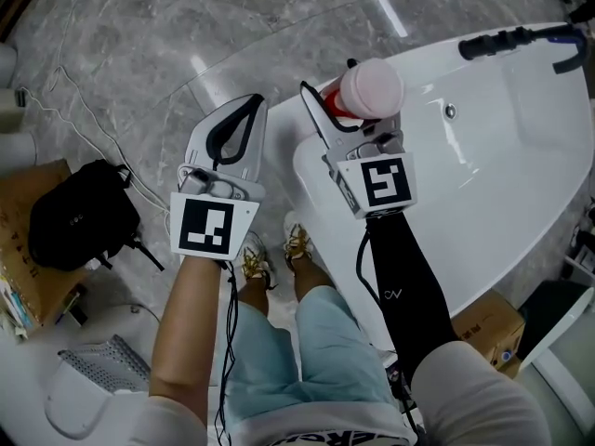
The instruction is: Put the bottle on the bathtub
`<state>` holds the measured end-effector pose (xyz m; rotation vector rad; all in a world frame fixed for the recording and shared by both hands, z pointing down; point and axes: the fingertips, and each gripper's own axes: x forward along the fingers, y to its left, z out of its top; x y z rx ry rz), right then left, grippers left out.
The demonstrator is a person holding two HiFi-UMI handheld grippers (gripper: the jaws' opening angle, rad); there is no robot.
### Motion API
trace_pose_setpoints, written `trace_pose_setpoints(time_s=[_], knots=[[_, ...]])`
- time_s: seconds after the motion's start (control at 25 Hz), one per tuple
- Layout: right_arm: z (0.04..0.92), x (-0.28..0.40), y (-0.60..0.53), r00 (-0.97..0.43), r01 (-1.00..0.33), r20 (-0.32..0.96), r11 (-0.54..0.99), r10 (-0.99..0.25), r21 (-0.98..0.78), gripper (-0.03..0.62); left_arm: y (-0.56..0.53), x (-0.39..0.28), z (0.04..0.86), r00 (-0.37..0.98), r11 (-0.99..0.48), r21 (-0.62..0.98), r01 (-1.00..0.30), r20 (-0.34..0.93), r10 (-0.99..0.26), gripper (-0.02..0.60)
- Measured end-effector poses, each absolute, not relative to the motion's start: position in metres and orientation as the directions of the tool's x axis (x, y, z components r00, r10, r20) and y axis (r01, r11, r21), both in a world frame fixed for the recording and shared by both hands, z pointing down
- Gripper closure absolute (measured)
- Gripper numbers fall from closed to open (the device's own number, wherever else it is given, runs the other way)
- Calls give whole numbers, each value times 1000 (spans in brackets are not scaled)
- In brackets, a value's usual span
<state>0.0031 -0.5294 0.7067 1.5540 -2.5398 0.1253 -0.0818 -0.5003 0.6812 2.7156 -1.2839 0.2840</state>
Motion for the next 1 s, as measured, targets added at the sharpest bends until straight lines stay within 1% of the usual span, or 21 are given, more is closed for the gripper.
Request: trace_pose_setpoints(time_s=[0.2, 0.28, 0.36, 0.6, 1.0], knots=[[711, 4, -528, -455, -886, 191, 464, -870, 5, 258, -501, -84, 683, 618, -627, 34, -778, 223, -754, 581], [713, 4, -526, -462, -880, 202, 475, -864, 18, 205, -501, -84, 682, 617, -625, 38, -780, 216, -757, 581], [712, 4, -522, -465, -876, 209, 481, -861, 34, 179, -502, -84, 679, 616, -623, 40, -781, 210, -759, 581], [703, 10, -512, -459, -879, 228, 476, -858, 21, 169, -503, -88, 658, 609, -613, 42, -789, 196, -769, 581], [667, 37, -477, -430, -902, 272, 420, -861, -98, 163, -494, -85, 594, 595, -612, -24, -791, 204, -777, 581]])
